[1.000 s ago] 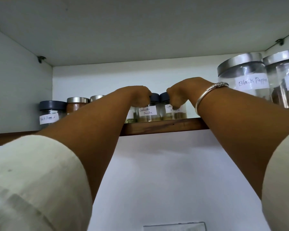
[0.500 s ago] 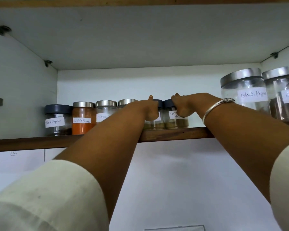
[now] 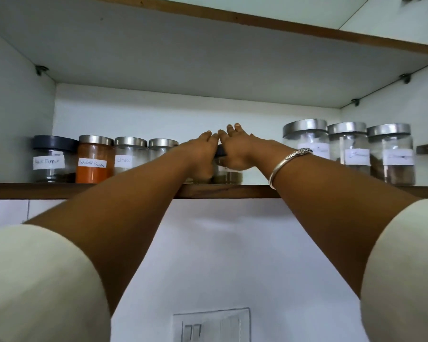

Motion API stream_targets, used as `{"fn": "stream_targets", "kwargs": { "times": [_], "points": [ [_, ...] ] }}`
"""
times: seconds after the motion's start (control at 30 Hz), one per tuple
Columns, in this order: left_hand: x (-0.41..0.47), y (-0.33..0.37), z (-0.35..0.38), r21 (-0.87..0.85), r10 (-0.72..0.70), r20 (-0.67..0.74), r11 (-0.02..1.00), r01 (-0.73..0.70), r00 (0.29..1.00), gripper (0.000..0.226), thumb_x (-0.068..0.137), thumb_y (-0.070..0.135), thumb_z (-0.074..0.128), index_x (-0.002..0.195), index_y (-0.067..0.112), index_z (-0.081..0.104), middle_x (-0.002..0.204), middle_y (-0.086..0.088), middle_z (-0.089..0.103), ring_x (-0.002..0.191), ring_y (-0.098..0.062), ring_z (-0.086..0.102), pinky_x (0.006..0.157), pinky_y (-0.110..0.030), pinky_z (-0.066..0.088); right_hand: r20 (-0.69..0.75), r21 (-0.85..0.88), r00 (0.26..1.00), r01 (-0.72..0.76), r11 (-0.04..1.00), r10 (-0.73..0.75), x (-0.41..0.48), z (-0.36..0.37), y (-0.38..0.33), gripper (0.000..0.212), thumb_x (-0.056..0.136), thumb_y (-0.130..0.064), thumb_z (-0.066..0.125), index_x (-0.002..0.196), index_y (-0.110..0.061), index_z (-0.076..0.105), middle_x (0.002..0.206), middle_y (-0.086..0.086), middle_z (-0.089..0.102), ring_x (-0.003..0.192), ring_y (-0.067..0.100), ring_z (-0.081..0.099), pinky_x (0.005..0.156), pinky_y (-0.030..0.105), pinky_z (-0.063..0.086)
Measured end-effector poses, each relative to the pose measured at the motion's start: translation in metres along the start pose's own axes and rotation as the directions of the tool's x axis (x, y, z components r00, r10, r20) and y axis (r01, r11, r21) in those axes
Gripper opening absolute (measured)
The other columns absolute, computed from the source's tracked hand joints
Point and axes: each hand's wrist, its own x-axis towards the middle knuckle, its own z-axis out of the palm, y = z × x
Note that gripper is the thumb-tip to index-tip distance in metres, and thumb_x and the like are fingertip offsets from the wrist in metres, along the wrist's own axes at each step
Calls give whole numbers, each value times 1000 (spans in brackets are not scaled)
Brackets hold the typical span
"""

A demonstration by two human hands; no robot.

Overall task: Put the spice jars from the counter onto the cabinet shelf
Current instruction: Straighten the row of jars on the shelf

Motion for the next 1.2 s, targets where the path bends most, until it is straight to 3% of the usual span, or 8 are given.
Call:
{"fn": "stream_targets", "kwargs": {
  "times": [0.13, 0.33, 0.57, 0.73, 0.8, 0.9, 1.1, 1.2],
  "points": [
    [-12, 28, -7, 20, 20, 34, 1000, -20, 999, 90, 85, 31, 62, 150, 16, 1, 158, -11, 1, 141, -31, 24, 110, -39, 30, -146, 34, 988, 51, 998, -45, -31, -17, 19, 70, 96, -42, 41, 150, -12, 8, 158, 16, 6, 146, 29, -3, 116, 46, 8],
    [-7, 93, -46, -77, 0, -47, 997, -4, 999, 75, 83, 33, 64, 144, 13, 25, 148, -11, 27, 124, -28, 43, 101, -33, 36, -270, 80, 952, 168, 982, -141, -73, -47, 53, 66, 89, -37, 52, 143, -7, 28, 150, 16, 31, 145, 30, 9, 116, 43, 11],
    [2, 167, -56, -81, -29, -60, 996, 24, 998, 72, 84, 31, 63, 142, 10, 27, 143, -11, 38, 123, -28, 45, 92, -27, 36, -316, 105, 940, 170, 980, -129, -115, -54, 122, 56, 95, -39, 39, 142, -9, 30, 151, 14, 31, 145, 28, 12, 115, 46, 15],
    [15, 202, -60, 80, -93, -49, 992, 97, 994, 82, 88, 29, 60, 149, 11, 9, 155, -11, 21, 137, -30, 31, 108, -34, 30, -305, 106, 952, 31, 994, 3, -136, -51, 172, 50, 96, -36, 41, 136, -7, 38, 139, 18, 42, 127, 36, 39, 101, 44, 37],
    [23, 211, -64, 173, -122, -55, 976, 130, 991, 67, 88, 23, 59, 144, 11, 26, 143, -15, 38, 123, -31, 44, 97, -36, 39, -257, 111, 966, 15, 994, 14, -139, -52, 185, 40, 96, -28, 42, 129, -6, 48, 129, 18, 51, 116, 34, 48, 90, 38, 41],
    [34, 218, -72, 313, -148, -63, 936, 160, 987, 31, 86, 13, 56, 116, 7, 56, 113, -14, 60, 90, -25, 51, 74, -34, 42, -229, 96, 973, 40, 995, -17, -140, -55, 192, 34, 94, -21, 44, 123, -7, 56, 122, 14, 59, 109, 32, 53, 85, 35, 43],
    [55, 216, -79, 408, -134, -45, 902, 141, 990, 32, 90, 8, 47, 117, 8, 63, 117, -10, 64, 102, -29, 58, 87, -34, 47, -248, 102, 969, 40, 994, -13, -127, -58, 195, 32, 89, -21, 49, 117, -11, 63, 122, 12, 59, 112, 29, 53, 90, 37, 46],
    [61, 207, -75, 425, -121, -25, 897, 120, 992, 33, 91, 6, 44, 118, 7, 63, 120, -11, 63, 101, -29, 57, 72, -25, 45, -227, 134, 974, 24, 991, 7, -115, -55, 196, 29, 87, -22, 55, 113, -12, 65, 117, 9, 63, 106, 29, 57, 90, 38, 50]
  ]
}}
